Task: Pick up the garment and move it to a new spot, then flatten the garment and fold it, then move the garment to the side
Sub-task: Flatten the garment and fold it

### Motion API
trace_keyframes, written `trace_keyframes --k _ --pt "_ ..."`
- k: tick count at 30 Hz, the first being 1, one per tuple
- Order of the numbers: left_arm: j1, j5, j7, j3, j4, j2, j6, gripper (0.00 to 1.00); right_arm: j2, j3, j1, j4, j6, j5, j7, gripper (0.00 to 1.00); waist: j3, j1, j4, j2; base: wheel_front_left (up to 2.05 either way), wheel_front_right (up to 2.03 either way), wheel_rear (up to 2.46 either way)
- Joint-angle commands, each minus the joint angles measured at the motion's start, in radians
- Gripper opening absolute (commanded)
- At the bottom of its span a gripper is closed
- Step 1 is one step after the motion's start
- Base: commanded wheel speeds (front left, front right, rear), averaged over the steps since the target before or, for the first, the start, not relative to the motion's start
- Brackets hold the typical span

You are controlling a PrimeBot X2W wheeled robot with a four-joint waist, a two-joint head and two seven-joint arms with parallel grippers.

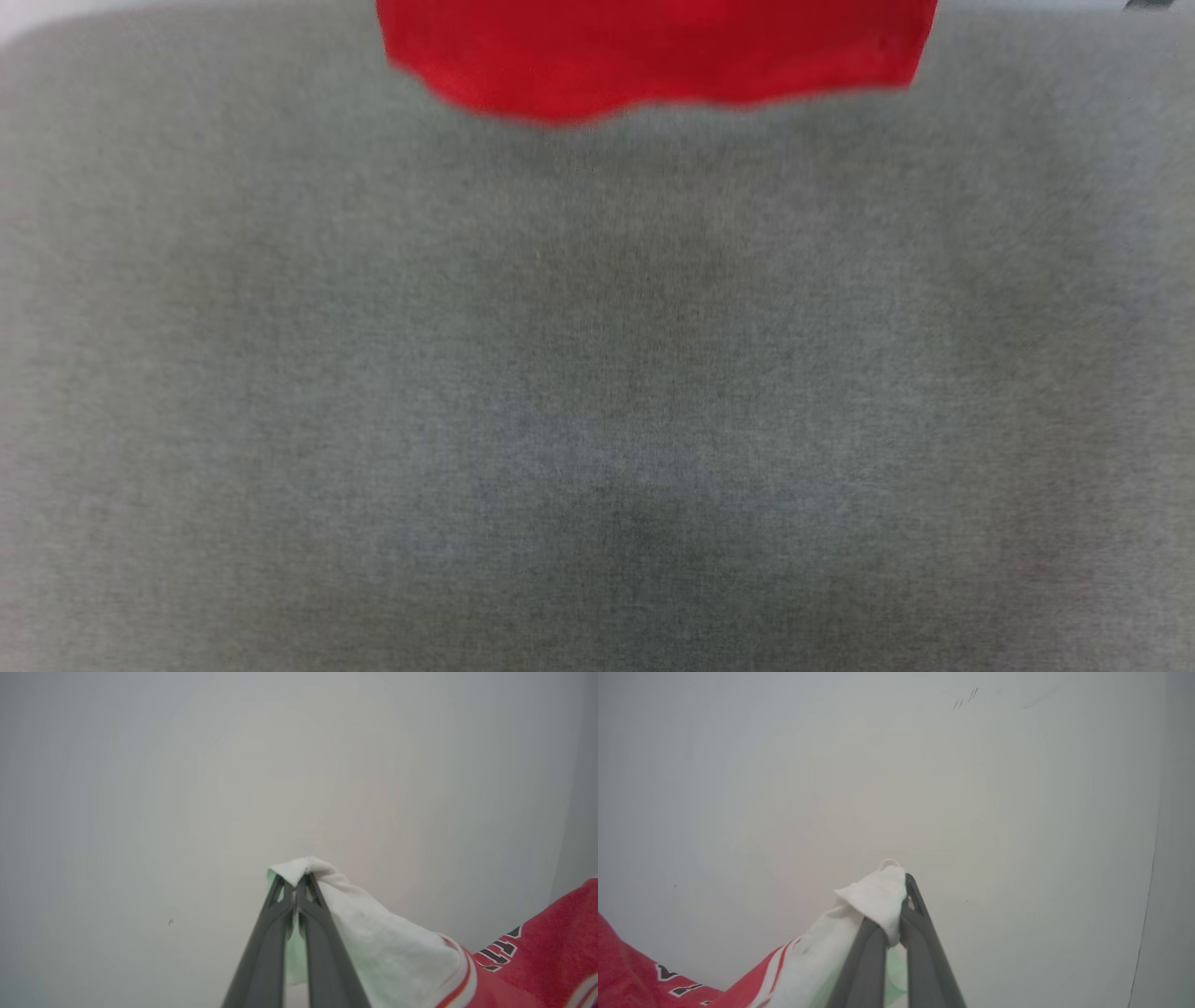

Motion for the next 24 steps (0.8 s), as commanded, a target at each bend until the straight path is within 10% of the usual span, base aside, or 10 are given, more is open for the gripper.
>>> trace_keyframes --k 1,12,24 --pt "-0.015 0.005 -0.033 0.006 0.01 -0.002 0.007 0.0 -0.004 0.008 -0.019 0.011 -0.002 -0.028 -0.025 0.0 0.111 0.0 -0.001 -0.0001 0.0 0.0 0.0" --pt "-0.013 0.052 -0.275 -0.007 0.085 -0.024 -0.009 0.0 -0.022 -0.019 0.03 -0.099 -0.002 -0.295 -0.07 0.0 0.174 0.0 0.04 -0.0001 0.0 0.0 0.0" --pt "0.259 -0.019 -0.16 -0.13 0.175 -0.06 -0.019 0.0 -0.04 0.171 0.291 0.067 -0.002 -0.032 -0.021 0.0 0.05 0.0 0.056 -0.0001 0.0 0.0 0.0"
